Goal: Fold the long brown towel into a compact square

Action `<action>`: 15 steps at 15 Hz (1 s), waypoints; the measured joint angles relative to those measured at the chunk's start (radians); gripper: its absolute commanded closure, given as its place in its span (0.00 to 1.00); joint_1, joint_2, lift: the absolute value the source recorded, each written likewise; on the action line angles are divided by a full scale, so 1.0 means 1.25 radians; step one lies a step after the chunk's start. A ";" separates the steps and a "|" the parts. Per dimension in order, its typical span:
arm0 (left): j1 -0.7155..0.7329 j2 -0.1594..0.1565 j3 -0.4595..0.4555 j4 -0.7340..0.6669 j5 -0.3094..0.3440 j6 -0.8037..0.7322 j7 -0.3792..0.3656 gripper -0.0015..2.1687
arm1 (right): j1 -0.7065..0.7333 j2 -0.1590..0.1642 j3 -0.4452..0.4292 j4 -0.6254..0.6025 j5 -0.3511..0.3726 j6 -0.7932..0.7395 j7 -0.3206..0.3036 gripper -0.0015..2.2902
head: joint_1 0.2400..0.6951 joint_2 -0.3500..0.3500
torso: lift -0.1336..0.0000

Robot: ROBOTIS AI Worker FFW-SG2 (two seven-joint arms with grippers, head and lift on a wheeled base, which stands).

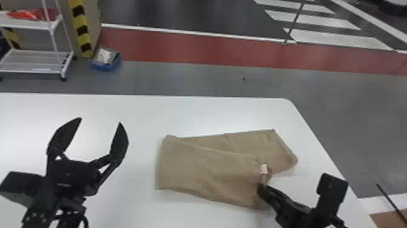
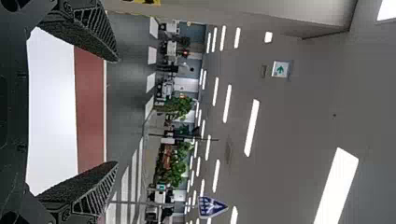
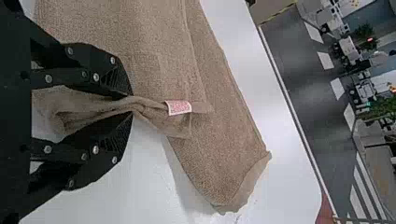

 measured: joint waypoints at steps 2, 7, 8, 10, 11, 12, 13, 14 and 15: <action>-0.004 0.000 -0.002 0.000 0.000 0.000 0.002 0.07 | 0.002 -0.002 -0.003 -0.017 -0.012 0.001 0.001 0.50 | 1.00 0.18 | 0.07; -0.001 0.002 -0.004 -0.016 0.000 0.004 0.006 0.07 | -0.012 -0.010 -0.012 -0.104 -0.031 0.103 -0.002 0.49 | 1.00 0.20 | 0.07; 0.000 0.003 -0.002 -0.021 0.000 0.007 0.008 0.07 | -0.022 -0.012 -0.013 -0.124 -0.031 0.137 -0.003 0.49 | 1.00 0.21 | 0.07; 0.002 0.004 -0.001 -0.029 0.000 0.012 0.012 0.07 | -0.039 -0.017 -0.012 -0.144 -0.029 0.159 -0.003 0.49 | 1.00 0.23 | 0.07; 0.003 0.004 -0.002 -0.031 0.000 0.014 0.013 0.07 | -0.052 -0.022 -0.012 -0.150 -0.027 0.151 0.006 0.49 | 1.00 0.23 | 0.07; 0.003 0.004 -0.003 -0.032 0.000 0.016 0.013 0.07 | -0.063 -0.027 -0.016 -0.151 -0.021 0.124 0.029 0.49 | 1.00 0.23 | 0.07; 0.004 0.004 -0.004 -0.033 0.000 0.017 0.016 0.07 | -0.072 -0.035 -0.026 -0.145 -0.010 0.069 0.061 0.49 | 1.00 0.22 | 0.07; 0.007 0.004 -0.004 -0.036 0.000 0.017 0.018 0.07 | -0.079 -0.043 -0.044 -0.128 -0.001 0.004 0.101 0.49 | 1.00 0.21 | 0.07; 0.009 0.004 -0.002 -0.040 0.000 0.018 0.020 0.07 | -0.088 -0.052 -0.064 -0.101 0.000 -0.058 0.139 0.49 | 1.00 0.18 | 0.07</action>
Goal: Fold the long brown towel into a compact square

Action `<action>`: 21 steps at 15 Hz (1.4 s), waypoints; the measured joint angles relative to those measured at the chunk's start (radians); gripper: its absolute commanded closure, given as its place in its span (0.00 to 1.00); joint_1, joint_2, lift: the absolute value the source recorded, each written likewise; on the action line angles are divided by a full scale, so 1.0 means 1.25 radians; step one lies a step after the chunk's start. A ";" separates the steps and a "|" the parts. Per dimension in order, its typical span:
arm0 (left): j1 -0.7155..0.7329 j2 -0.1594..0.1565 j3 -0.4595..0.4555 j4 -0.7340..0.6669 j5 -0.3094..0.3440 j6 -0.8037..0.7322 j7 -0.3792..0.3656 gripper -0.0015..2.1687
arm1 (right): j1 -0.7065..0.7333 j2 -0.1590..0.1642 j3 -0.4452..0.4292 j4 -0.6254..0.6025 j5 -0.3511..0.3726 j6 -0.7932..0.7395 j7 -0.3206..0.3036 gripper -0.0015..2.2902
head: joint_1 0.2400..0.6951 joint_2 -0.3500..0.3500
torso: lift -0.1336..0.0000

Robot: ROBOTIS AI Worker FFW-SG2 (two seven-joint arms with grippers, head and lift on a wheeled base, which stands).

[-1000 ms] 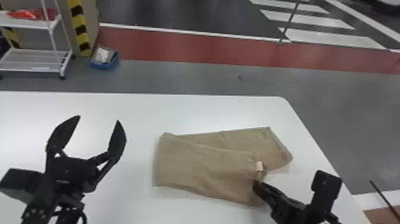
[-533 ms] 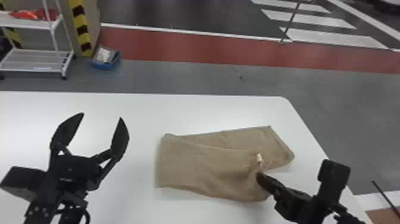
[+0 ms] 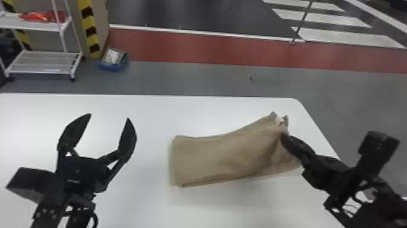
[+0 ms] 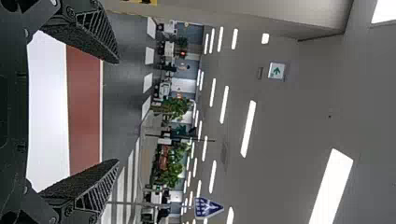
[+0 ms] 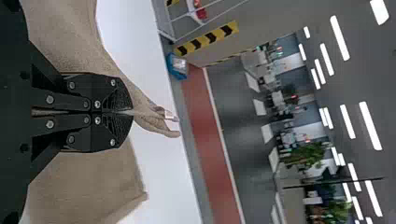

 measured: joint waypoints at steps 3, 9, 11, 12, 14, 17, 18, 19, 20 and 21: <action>0.004 0.000 0.003 -0.009 0.000 0.006 0.001 0.07 | -0.082 -0.080 -0.053 0.175 -0.014 -0.076 0.108 0.49 | 1.00 0.12 | 0.07; 0.012 -0.003 -0.011 -0.018 -0.011 0.026 0.002 0.07 | -0.128 -0.108 -0.056 0.370 0.002 -0.091 0.165 0.49 | 1.00 0.04 | 0.07; 0.020 -0.003 -0.011 -0.023 -0.011 0.027 0.002 0.07 | -0.134 -0.108 -0.056 0.383 0.029 -0.106 0.165 0.49 | 1.00 0.03 | 0.07; 0.023 -0.003 -0.012 -0.023 -0.011 0.026 0.002 0.07 | -0.136 -0.108 -0.056 0.389 0.041 -0.120 0.165 0.49 | 1.00 0.02 | 0.07; 0.026 -0.002 -0.021 -0.024 -0.011 0.025 0.002 0.06 | -0.144 -0.108 -0.048 0.407 0.084 -0.148 0.158 0.12 | 1.00 0.00 | 0.07; 0.027 -0.001 -0.045 -0.024 -0.011 0.027 0.003 0.06 | -0.152 -0.098 -0.036 0.436 0.144 -0.164 0.129 0.00 | 1.00 0.00 | 0.07; 0.027 -0.003 -0.054 -0.024 -0.011 0.030 0.009 0.06 | -0.146 -0.094 -0.039 0.434 0.149 -0.175 0.118 0.01 | 1.00 0.00 | 0.07; 0.024 -0.004 -0.068 -0.024 -0.011 0.036 0.025 0.07 | -0.131 -0.089 -0.044 0.419 0.150 -0.195 0.100 0.02 | 1.00 0.00 | 0.07; 0.017 -0.005 -0.083 -0.024 -0.010 0.047 0.040 0.07 | -0.113 -0.082 -0.052 0.395 0.150 -0.215 0.089 0.02 | 1.00 0.00 | 0.07; 0.008 -0.005 -0.095 -0.024 -0.008 0.063 0.046 0.07 | -0.095 -0.076 -0.060 0.369 0.148 -0.232 0.086 0.02 | 1.00 0.00 | 0.07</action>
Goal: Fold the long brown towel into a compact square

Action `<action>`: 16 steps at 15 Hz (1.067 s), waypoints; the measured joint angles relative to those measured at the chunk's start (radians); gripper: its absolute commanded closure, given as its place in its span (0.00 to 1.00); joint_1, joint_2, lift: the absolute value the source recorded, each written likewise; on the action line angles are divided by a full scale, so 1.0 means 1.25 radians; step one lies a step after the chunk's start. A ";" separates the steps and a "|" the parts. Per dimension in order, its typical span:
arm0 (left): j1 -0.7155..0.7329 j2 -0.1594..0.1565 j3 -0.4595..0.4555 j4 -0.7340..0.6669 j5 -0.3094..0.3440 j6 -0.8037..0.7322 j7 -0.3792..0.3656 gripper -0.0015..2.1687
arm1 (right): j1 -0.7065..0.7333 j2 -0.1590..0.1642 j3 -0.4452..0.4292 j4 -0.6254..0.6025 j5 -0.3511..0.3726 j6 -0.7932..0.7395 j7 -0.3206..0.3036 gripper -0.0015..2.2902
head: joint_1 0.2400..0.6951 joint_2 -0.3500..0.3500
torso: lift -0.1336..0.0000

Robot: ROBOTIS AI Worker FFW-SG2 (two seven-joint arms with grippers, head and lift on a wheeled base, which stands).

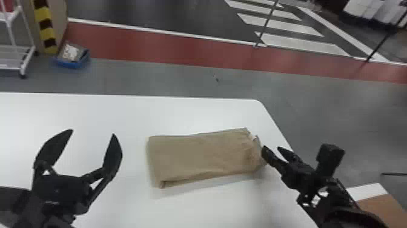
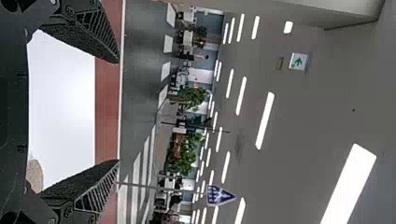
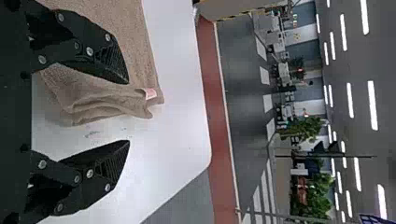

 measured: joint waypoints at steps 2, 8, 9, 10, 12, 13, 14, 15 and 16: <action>-0.030 -0.003 -0.026 0.001 0.010 0.057 -0.001 0.07 | 0.046 0.015 -0.016 -0.071 -0.007 -0.028 0.000 0.02 | 1.00 0.00 | 0.07; -0.147 -0.050 -0.080 0.059 0.060 0.279 -0.017 0.13 | 0.144 0.042 -0.038 -0.188 -0.023 -0.106 0.005 0.02 | 1.00 0.00 | 0.07; -0.161 -0.054 -0.088 0.070 0.062 0.312 -0.018 0.14 | 0.151 0.045 -0.036 -0.190 -0.022 -0.122 0.008 0.02 | 1.00 0.00 | 0.07; -0.174 -0.059 -0.095 0.081 0.064 0.360 -0.021 0.14 | 0.157 0.047 -0.033 -0.189 -0.020 -0.138 0.011 0.02 | 1.00 0.00 | 0.07; -0.190 -0.068 -0.098 0.094 0.069 0.449 -0.040 0.14 | 0.160 0.047 -0.026 -0.177 -0.018 -0.165 0.013 0.02 | 1.00 0.00 | 0.07; -0.195 -0.071 -0.097 0.100 0.074 0.482 -0.047 0.16 | 0.159 0.047 -0.022 -0.167 -0.015 -0.178 0.013 0.02 | 1.00 0.00 | 0.07; -0.202 -0.074 -0.097 0.108 0.079 0.509 -0.053 0.16 | 0.155 0.047 -0.019 -0.157 -0.011 -0.187 0.013 0.02 | 1.00 0.00 | 0.07; -0.207 -0.078 -0.097 0.116 0.083 0.525 -0.058 0.16 | 0.149 0.045 -0.016 -0.147 -0.008 -0.191 0.014 0.02 | 1.00 0.00 | 0.07; -0.212 -0.081 -0.096 0.125 0.090 0.534 -0.066 0.16 | 0.143 0.043 -0.012 -0.137 -0.005 -0.192 0.015 0.02 | 1.00 0.00 | 0.07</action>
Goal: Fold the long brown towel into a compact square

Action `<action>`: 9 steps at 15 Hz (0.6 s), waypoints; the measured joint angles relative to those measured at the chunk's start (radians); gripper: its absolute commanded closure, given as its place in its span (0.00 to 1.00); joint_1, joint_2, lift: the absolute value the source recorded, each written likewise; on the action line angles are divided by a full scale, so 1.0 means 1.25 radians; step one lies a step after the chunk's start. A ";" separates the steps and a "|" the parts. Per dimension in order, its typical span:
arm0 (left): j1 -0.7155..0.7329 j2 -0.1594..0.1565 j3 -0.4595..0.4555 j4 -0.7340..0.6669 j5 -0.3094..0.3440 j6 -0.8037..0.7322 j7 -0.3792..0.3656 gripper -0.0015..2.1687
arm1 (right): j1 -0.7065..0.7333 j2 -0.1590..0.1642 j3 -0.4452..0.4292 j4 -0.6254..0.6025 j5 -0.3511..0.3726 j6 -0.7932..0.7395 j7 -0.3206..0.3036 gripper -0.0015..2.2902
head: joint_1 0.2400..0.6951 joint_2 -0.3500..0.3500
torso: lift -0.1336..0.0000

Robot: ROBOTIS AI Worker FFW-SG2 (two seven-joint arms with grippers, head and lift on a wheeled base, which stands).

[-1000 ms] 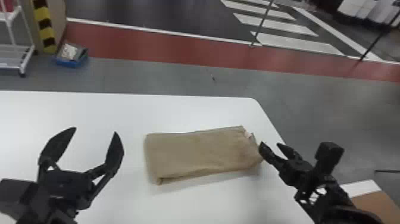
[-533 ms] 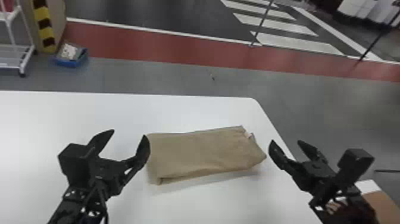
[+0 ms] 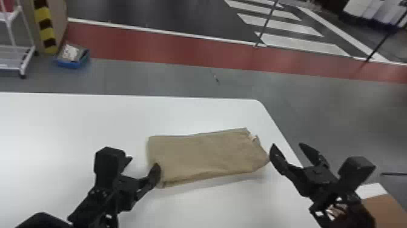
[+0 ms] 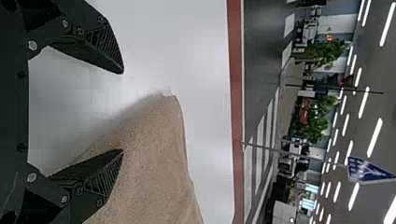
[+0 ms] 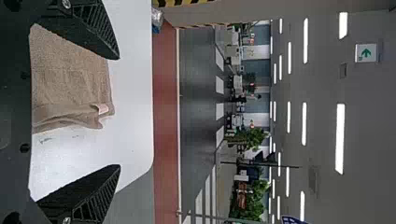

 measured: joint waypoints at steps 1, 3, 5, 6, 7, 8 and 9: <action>-0.003 -0.003 0.001 0.005 0.006 0.003 -0.009 0.16 | -0.005 -0.002 0.002 0.008 0.002 0.000 0.000 0.02 | 1.00 0.00 | 0.07; -0.007 -0.008 0.004 0.011 0.013 0.004 -0.016 0.16 | -0.015 -0.004 0.004 0.024 0.004 -0.001 0.001 0.02 | 1.00 0.00 | 0.07; -0.010 -0.011 0.005 0.012 0.021 0.004 -0.021 0.16 | -0.022 -0.006 0.004 0.040 0.005 -0.003 0.002 0.02 | 1.00 0.00 | 0.07; -0.011 -0.011 0.006 0.012 0.025 0.004 -0.025 0.16 | -0.026 -0.007 0.004 0.046 0.006 -0.005 0.002 0.02 | 1.00 0.00 | 0.07; -0.011 -0.011 0.006 0.009 0.028 0.003 -0.027 0.16 | -0.028 -0.008 0.004 0.051 0.006 -0.007 0.002 0.02 | 1.00 0.00 | 0.07; -0.011 -0.011 0.006 0.007 0.030 0.003 -0.028 0.16 | -0.030 -0.009 0.004 0.054 0.006 -0.008 0.002 0.02 | 1.00 0.00 | 0.07; -0.011 -0.011 0.005 0.005 0.031 0.003 -0.031 0.16 | -0.032 -0.009 0.004 0.057 0.006 -0.008 0.002 0.02 | 1.00 0.00 | 0.07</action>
